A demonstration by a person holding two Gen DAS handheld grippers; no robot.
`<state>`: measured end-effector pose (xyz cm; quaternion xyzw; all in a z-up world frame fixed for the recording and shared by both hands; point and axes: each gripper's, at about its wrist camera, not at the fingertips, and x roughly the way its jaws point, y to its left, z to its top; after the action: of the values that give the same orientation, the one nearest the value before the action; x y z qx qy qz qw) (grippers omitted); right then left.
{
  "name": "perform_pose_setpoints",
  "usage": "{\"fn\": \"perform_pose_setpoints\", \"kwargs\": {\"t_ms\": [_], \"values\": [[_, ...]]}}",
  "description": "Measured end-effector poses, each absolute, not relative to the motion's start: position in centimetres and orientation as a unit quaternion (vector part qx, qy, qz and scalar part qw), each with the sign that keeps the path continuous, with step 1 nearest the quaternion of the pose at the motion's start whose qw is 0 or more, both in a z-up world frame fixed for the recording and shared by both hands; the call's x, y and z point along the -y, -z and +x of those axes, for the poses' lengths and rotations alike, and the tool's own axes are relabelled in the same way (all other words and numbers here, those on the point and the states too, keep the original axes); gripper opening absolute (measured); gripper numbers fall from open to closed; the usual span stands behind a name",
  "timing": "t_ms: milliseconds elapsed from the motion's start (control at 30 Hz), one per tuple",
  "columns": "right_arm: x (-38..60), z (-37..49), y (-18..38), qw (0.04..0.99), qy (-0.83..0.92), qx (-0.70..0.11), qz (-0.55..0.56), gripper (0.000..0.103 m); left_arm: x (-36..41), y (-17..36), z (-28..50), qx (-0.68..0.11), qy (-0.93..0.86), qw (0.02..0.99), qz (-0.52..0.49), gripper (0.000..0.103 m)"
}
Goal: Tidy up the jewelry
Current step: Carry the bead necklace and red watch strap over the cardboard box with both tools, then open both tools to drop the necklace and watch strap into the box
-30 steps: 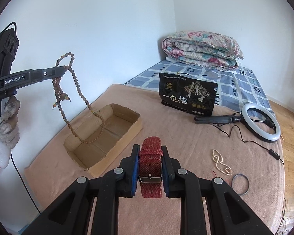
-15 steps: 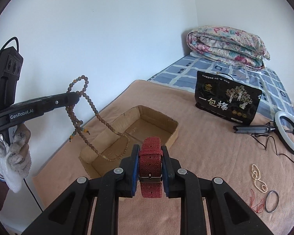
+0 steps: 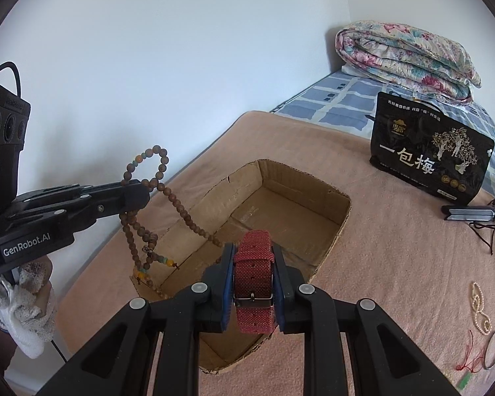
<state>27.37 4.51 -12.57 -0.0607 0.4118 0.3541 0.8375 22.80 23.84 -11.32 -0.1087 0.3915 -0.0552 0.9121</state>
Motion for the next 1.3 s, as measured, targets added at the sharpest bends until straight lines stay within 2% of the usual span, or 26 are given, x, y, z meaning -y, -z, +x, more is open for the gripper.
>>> {"fn": "perform_pose_setpoints", "kwargs": {"t_ms": [467, 933, 1033, 1067, 1100, 1133, 1200, 1300], "values": [[-5.9, 29.2, 15.5, 0.835, -0.331, -0.432, -0.077, 0.019, -24.2, 15.7, 22.4, -0.415, 0.024, 0.904, -0.098, 0.004], [-6.5, 29.6, 16.5, 0.834, -0.333, -0.432, -0.079, 0.021, -23.7, 16.6, 22.1, -0.415, 0.025, 0.905, -0.093, 0.004], [-6.5, 29.5, 16.1, 0.837, -0.337, -0.425, -0.073, 0.032, -23.7, 16.5, 22.2, -0.416, 0.027, 0.904, -0.095, 0.005], [-6.4, 29.4, 16.0, 0.838, -0.338, -0.423, -0.072, 0.039, -23.7, 16.5, 22.2, -0.419, 0.029, 0.903, -0.095, 0.006], [-6.4, 29.4, 15.9, 0.839, -0.338, -0.421, -0.073, 0.049, -23.7, 16.5, 22.2, -0.421, 0.029, 0.902, -0.095, 0.013], [-6.4, 29.3, 15.8, 0.84, -0.338, -0.418, -0.074, 0.054, -23.6, 16.5, 22.2, -0.421, 0.028, 0.902, -0.094, 0.02], [-6.4, 29.0, 15.5, 0.844, -0.333, -0.413, -0.08, 0.067, -23.5, 16.3, 22.0, -0.416, 0.023, 0.904, -0.09, 0.048], [-5.9, 28.8, 15.1, 0.849, -0.323, -0.41, -0.079, 0.072, -23.4, 16.0, 21.7, -0.412, 0.019, 0.907, -0.088, 0.05]]}}
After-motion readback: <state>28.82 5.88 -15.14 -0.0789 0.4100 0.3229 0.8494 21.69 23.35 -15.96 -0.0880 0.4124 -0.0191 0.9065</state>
